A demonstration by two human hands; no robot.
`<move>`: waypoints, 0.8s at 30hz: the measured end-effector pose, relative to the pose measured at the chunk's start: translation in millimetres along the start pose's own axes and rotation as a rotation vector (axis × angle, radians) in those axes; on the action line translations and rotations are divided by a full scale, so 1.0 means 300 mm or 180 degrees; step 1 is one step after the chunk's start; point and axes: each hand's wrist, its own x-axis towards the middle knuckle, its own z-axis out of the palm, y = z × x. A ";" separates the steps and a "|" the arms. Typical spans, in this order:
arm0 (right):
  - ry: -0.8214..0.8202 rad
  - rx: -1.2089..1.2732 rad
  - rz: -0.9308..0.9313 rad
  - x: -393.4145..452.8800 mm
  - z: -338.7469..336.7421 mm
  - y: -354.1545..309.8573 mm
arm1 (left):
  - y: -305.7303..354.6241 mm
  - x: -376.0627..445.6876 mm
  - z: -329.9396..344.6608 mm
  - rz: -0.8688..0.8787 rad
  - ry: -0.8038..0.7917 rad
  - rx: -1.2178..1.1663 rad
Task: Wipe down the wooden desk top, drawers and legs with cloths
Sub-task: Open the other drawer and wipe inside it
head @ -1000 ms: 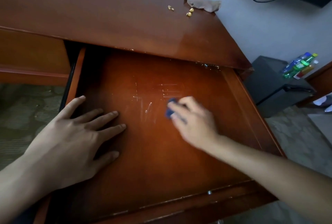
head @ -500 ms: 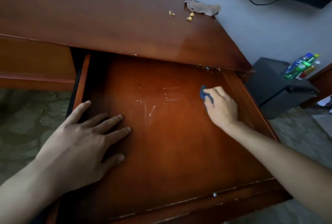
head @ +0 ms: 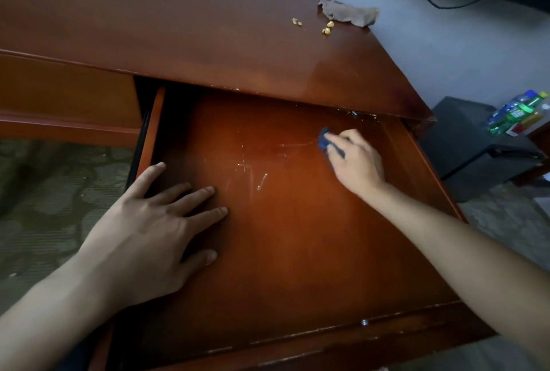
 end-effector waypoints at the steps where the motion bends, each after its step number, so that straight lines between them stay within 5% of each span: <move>1: -0.0012 -0.0094 0.0304 0.028 0.006 0.023 | 0.002 -0.001 0.000 -0.0004 0.0005 -0.0007; 4: -0.0036 -0.0035 0.0076 0.015 0.024 -0.073 | 0.000 0.000 0.002 -0.0014 0.0021 -0.0011; 11: -0.0766 0.1181 -0.2314 -0.319 -0.084 -0.407 | 0.003 0.003 0.017 -0.0004 0.0137 -0.0109; 13: -0.0551 0.0912 -0.2149 -0.231 -0.047 -0.328 | -0.001 0.004 0.012 -0.0030 0.0156 -0.0093; 17: -0.0199 0.0109 -0.0298 0.043 0.025 -0.108 | 0.001 -0.002 0.000 -0.0186 0.0211 -0.0092; 19: -0.0193 -0.0024 0.0123 0.100 0.046 -0.088 | 0.005 -0.004 0.001 -0.0283 0.0312 -0.0189; 21: -0.0186 -0.0022 -0.0068 0.091 0.056 -0.177 | 0.006 -0.001 0.008 -0.0382 0.0457 -0.0278; 24: -0.0383 0.0581 -0.1323 -0.093 0.031 -0.413 | 0.007 0.003 0.028 -0.0520 0.0752 -0.0443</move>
